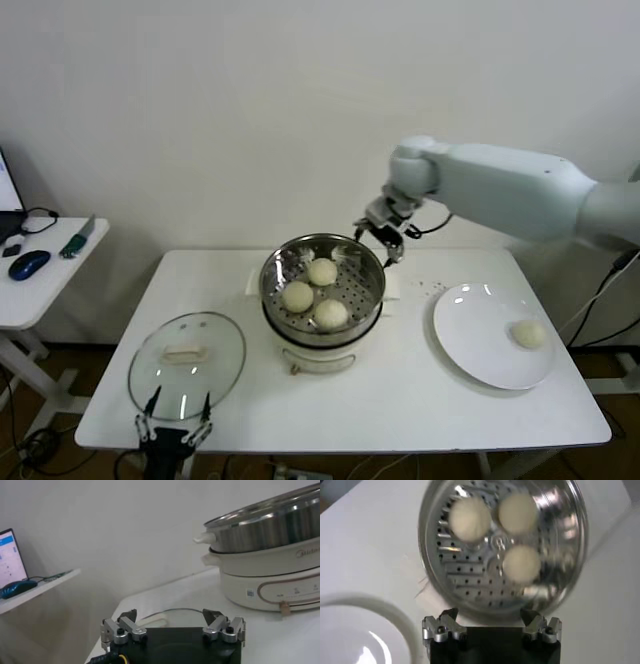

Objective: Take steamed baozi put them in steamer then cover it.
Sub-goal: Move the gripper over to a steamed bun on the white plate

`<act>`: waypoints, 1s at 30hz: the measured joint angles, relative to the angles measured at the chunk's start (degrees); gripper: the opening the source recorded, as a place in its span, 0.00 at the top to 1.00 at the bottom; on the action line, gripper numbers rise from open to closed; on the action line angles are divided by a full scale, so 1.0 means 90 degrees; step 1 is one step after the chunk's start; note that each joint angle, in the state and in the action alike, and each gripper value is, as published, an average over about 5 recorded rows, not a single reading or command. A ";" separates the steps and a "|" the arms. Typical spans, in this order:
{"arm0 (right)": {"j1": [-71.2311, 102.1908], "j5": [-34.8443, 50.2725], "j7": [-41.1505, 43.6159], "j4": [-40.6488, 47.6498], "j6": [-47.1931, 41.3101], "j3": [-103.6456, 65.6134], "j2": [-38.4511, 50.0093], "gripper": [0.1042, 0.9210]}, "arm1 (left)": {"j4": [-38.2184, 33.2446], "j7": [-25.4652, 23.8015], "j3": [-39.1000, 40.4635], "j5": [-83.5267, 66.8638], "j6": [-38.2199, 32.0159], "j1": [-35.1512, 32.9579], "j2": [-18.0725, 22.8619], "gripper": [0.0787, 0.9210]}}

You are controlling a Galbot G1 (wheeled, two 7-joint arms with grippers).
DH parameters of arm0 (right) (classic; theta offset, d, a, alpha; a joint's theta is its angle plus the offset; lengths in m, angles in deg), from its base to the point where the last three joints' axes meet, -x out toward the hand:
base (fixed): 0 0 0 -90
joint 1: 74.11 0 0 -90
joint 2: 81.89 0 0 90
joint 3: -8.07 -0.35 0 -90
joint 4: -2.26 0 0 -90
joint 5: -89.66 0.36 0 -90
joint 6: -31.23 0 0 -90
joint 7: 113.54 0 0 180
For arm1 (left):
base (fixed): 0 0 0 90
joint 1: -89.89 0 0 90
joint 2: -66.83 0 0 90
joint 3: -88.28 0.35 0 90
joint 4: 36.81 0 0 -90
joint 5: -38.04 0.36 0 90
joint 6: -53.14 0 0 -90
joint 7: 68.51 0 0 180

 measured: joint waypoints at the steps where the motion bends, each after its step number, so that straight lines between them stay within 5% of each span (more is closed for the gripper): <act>1: 0.0024 0.0083 -0.0008 0.0029 -0.0165 -0.0003 0.0153 0.12 | -0.0004 0.0000 0.0006 0.0005 0.0003 0.0009 -0.0001 0.12; 15: 0.1573 -0.0865 0.0498 0.0813 -0.0805 -0.1215 0.1894 0.12 | -0.0091 0.0008 -0.0030 0.0033 0.0081 0.0046 -0.0009 0.12; 30: 0.3519 -0.2509 0.0626 0.2284 -0.0167 -0.3131 0.2084 0.12 | -0.0054 0.0046 -0.0006 0.0143 0.0204 0.0131 0.0048 0.12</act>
